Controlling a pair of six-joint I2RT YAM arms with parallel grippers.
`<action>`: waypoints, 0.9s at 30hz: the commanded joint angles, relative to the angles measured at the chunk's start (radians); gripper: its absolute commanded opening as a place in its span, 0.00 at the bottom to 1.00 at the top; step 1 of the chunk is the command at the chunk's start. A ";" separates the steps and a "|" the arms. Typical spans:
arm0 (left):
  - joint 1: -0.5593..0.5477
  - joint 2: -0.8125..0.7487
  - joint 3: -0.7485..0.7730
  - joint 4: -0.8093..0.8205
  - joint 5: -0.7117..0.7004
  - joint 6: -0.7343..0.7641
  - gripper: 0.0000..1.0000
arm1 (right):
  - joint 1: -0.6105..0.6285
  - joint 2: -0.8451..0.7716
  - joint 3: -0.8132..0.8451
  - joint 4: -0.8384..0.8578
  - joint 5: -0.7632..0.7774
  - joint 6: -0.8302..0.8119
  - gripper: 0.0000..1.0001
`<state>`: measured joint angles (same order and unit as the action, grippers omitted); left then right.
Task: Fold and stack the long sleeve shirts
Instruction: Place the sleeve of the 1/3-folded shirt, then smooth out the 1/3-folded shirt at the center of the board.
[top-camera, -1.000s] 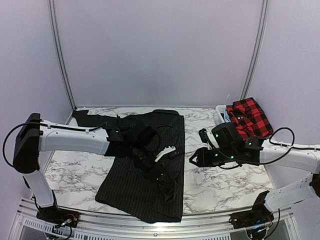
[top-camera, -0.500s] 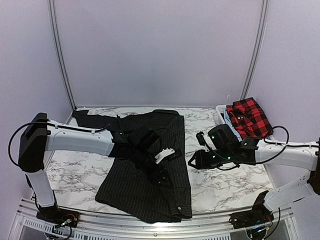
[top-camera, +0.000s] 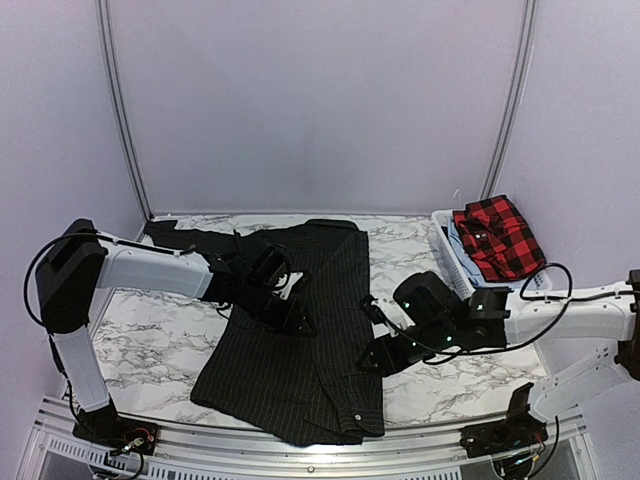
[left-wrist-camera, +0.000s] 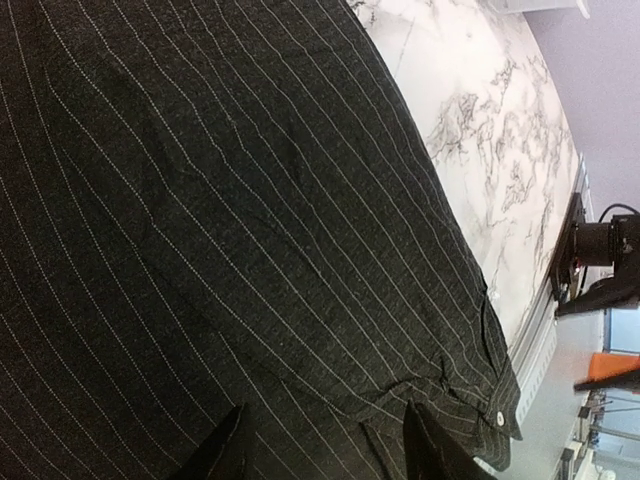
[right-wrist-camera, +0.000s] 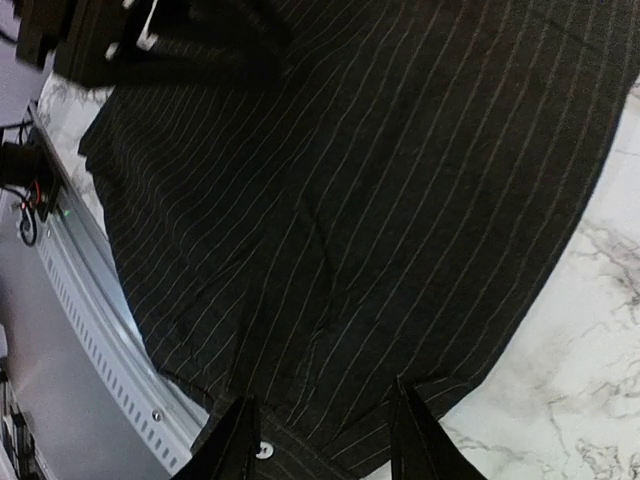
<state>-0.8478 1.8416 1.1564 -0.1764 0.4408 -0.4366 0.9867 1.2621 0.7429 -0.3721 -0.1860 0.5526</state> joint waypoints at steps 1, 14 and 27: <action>0.028 0.044 0.042 0.059 -0.045 -0.105 0.52 | 0.114 0.046 0.090 -0.079 0.033 0.009 0.40; 0.083 0.157 0.123 0.072 -0.104 -0.177 0.51 | 0.354 0.322 0.339 -0.301 0.142 0.087 0.40; 0.099 0.214 0.170 0.077 -0.110 -0.182 0.44 | 0.377 0.445 0.425 -0.381 0.240 0.108 0.33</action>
<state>-0.7601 2.0319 1.2964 -0.1093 0.3389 -0.6209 1.3575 1.6985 1.1126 -0.7200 0.0074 0.6510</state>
